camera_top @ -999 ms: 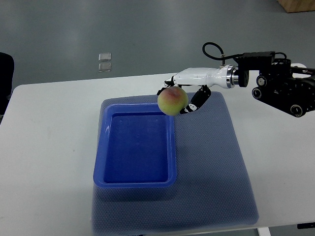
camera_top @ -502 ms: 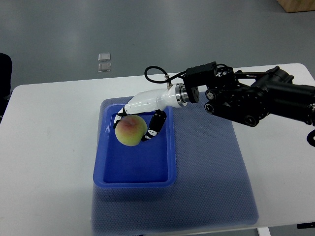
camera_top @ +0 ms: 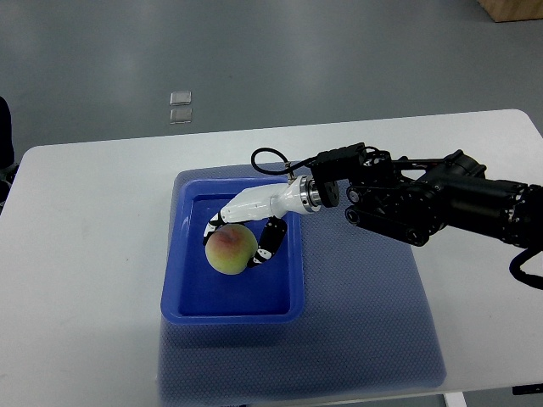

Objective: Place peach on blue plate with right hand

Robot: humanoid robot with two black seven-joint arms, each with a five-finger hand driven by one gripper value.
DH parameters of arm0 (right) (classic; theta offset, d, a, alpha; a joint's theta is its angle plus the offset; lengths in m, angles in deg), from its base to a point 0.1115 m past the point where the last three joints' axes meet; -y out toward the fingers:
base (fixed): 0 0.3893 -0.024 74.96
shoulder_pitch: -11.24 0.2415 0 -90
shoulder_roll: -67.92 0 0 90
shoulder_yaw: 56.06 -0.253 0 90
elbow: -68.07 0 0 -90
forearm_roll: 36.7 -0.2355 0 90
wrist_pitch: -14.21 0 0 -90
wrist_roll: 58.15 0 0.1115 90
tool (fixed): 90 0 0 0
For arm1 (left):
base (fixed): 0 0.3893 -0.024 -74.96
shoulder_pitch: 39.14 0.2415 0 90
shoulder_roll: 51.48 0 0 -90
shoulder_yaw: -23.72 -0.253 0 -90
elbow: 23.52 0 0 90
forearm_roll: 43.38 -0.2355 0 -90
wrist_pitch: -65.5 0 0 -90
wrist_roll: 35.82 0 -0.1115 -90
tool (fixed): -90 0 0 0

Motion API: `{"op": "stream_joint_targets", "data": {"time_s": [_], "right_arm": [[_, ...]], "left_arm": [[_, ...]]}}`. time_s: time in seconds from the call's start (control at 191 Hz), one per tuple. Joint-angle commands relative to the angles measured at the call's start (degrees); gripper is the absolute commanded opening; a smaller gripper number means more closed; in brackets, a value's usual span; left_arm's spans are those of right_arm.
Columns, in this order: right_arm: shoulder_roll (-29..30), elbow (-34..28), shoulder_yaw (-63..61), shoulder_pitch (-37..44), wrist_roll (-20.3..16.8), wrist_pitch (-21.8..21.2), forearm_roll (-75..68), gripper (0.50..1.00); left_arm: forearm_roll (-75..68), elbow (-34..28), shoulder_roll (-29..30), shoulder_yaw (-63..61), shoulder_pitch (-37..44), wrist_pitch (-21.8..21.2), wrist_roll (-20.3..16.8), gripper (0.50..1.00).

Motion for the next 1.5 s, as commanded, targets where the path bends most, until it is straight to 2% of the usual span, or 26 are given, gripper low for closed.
{"op": "stream_joint_targets", "data": {"time_s": [0.0,0.042,0.11,0.173,0.22,0.293,0.497,0.544,0.874,1.099,1.266,1.319,1.334,1.496], "right_arm": [[0.1,0.0,0.0,-0.7,0.0,0.0,0.0,0.5],[0.1,0.0,0.0,-1.0,0.0,0.0,0.0,0.5],[0.1,0.0,0.0,-1.4,0.0,0.0,0.0,0.552],[0.1,0.0,0.0,-1.5,0.0,0.0,-0.1,0.611],[0.1,0.0,0.0,-1.8,0.0,0.1,-0.2,0.684],[0.1,0.0,0.0,-2.0,0.0,0.7,-0.5,0.766],[0.1,0.0,-0.1,-2.1,0.0,1.4,-1.0,0.87],[0.1,0.0,-0.3,-2.0,0.0,1.4,-1.1,0.911],[-0.1,-0.2,-1.0,-1.5,0.5,1.0,-2.0,0.915],[-1.2,-0.7,-2.3,1.0,0.5,0.1,-12.9,0.915],[-2.9,-0.6,-8.1,1.2,-0.1,-4.6,-22.0,0.926],[-2.9,-0.6,-8.1,1.2,-0.1,-4.6,-22.0,0.926],[-3.8,-0.5,-10.9,1.0,-0.4,-5.9,-25.3,0.928],[-6.8,-0.4,-15.4,-0.2,-1.8,-5.6,-33.1,0.928]], "left_arm": [[0.0,0.0,0.0,0.0,0.0,0.0,0.0,1.0],[0.0,0.0,0.0,0.0,-0.1,0.0,0.0,1.0],[0.0,0.0,0.0,0.0,0.0,0.0,0.0,1.0],[0.0,0.0,0.0,0.0,0.0,0.0,0.0,1.0],[0.0,0.0,0.0,0.0,0.0,0.0,0.0,1.0],[0.0,0.0,0.0,0.0,0.0,0.0,0.0,1.0],[0.0,0.0,0.0,0.0,0.0,0.0,0.0,1.0],[0.0,0.0,0.0,0.0,0.0,0.0,0.0,1.0],[0.0,0.0,0.0,0.0,-0.1,0.0,0.0,1.0],[0.0,0.0,0.0,0.0,0.0,0.0,0.0,1.0],[0.0,0.0,0.0,0.0,0.0,0.0,0.0,1.0],[0.0,0.0,0.0,0.0,0.0,0.0,0.0,1.0],[0.0,0.0,0.0,0.0,-0.1,0.0,0.0,1.0],[0.0,0.0,0.0,0.0,0.0,0.0,0.0,1.0]]}}
